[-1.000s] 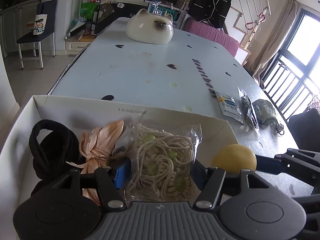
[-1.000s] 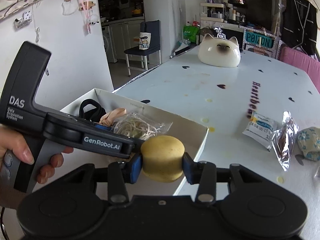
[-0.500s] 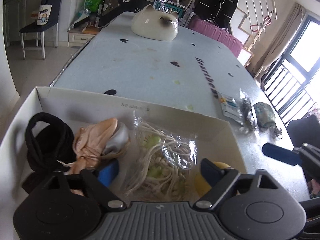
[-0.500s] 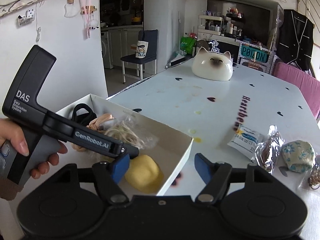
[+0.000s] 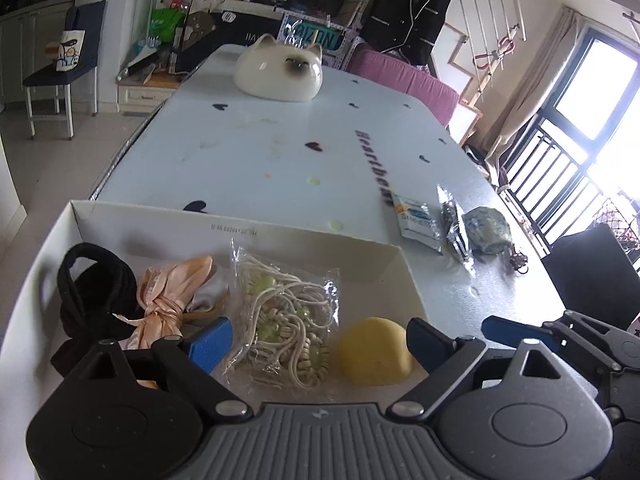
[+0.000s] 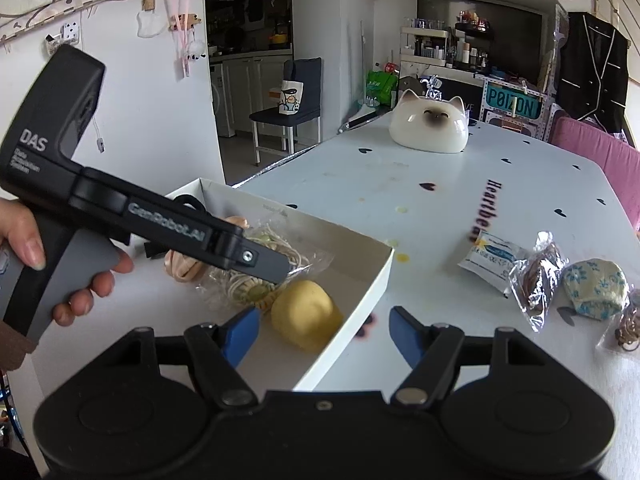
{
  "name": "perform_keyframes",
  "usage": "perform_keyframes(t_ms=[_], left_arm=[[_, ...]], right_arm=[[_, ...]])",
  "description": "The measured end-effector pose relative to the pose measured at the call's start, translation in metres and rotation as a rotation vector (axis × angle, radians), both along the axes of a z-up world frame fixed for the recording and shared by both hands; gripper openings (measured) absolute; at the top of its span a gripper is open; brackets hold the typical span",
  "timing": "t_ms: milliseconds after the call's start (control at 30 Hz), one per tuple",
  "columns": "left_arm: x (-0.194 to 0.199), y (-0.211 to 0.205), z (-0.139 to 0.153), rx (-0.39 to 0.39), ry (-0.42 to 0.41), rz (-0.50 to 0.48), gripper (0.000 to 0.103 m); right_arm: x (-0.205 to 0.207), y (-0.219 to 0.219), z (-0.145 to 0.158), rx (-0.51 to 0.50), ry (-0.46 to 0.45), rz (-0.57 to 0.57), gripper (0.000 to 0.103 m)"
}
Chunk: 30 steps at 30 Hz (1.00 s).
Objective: Organize soft objects
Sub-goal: 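Open the right tool to drop the yellow ball while the left tool releases the bag into the box, then withdraw both tools from the box back toward the remaining table items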
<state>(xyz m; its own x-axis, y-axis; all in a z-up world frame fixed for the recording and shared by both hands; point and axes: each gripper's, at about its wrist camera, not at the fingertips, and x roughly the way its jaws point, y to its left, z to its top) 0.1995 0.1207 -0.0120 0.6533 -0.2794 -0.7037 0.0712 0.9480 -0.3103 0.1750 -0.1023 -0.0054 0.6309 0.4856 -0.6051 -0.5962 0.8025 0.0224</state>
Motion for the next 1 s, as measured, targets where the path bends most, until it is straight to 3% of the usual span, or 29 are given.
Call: perform_keyframes(t_ms=[200,433,767,867,1000], left_arm=[[-0.019,0.0,0.019,0.021,-0.048,-0.001,0.097],[-0.043,0.0,0.035,0.1,-0.107,0.003,0.103],[-0.075,0.008,0.046,0.19,-0.161,0.025,0.103],[-0.083,0.007,0.048,0.21,-0.175,0.025,0.103],[-0.094,0.004,0.051,0.225,-0.189,0.02,0.103]], right_arm=[[-0.005,-0.005,0.006,0.025,-0.005,-0.012,0.073],[-0.014,-0.011,0.013,0.049,-0.015,-0.018,0.074],[-0.026,-0.02,0.021,0.073,-0.01,-0.034,0.077],[-0.031,-0.022,0.022,0.078,0.0,-0.042,0.082],[-0.035,-0.025,0.025,0.071,0.015,-0.068,0.098]])
